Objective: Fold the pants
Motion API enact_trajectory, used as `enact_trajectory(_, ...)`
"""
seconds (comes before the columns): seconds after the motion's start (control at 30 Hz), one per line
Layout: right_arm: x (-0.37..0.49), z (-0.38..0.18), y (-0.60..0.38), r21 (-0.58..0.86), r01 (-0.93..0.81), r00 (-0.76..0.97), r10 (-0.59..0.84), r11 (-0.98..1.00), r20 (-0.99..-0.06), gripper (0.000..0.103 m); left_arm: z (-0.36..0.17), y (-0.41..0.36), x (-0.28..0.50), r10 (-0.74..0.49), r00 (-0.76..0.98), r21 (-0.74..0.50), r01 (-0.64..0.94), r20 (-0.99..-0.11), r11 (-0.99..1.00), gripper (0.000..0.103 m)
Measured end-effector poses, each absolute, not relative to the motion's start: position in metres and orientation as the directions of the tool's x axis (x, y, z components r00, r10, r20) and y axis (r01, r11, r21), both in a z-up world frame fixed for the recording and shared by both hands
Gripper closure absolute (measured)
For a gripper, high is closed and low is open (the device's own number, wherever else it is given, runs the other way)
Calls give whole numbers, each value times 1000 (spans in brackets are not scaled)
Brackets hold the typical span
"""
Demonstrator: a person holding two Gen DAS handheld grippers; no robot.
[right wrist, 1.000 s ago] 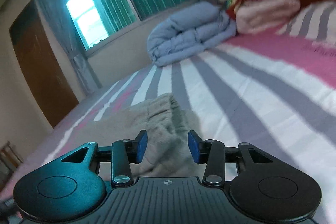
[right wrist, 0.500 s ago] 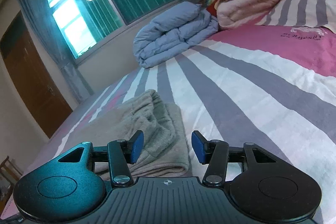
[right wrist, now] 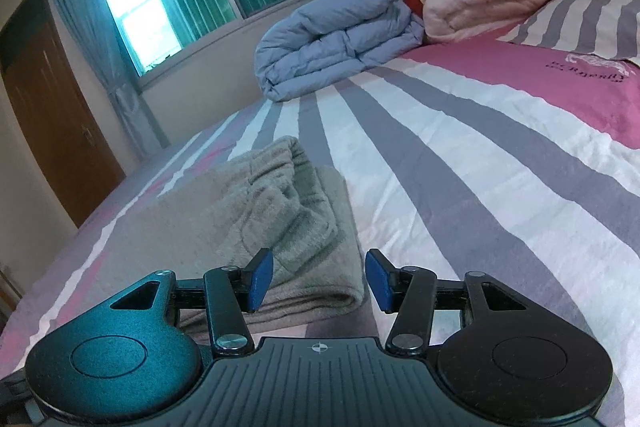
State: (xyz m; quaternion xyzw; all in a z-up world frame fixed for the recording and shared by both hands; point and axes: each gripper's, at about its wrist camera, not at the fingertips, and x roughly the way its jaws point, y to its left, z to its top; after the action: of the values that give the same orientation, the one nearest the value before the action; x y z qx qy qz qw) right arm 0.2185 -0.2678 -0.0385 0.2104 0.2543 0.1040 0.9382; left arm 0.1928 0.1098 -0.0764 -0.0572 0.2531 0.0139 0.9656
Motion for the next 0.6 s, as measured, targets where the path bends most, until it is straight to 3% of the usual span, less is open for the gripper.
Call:
enact_trajectory(0.17,217,-38,-273,453,-95,852,308,886,-424,52,-70,116,183,-3,868,-80,-43,-496,996,22)
enact_trajectory(0.23,218,-37,-276,454,-97,852,310,886,-422,52,-67,118,178,38,868,-59,-77,-496,995,29)
enact_trajectory(0.6,216,-35,-281,499,-112,859,336,859,-386,51,-59,123,180,68,875,-99,-131,-479,986,21)
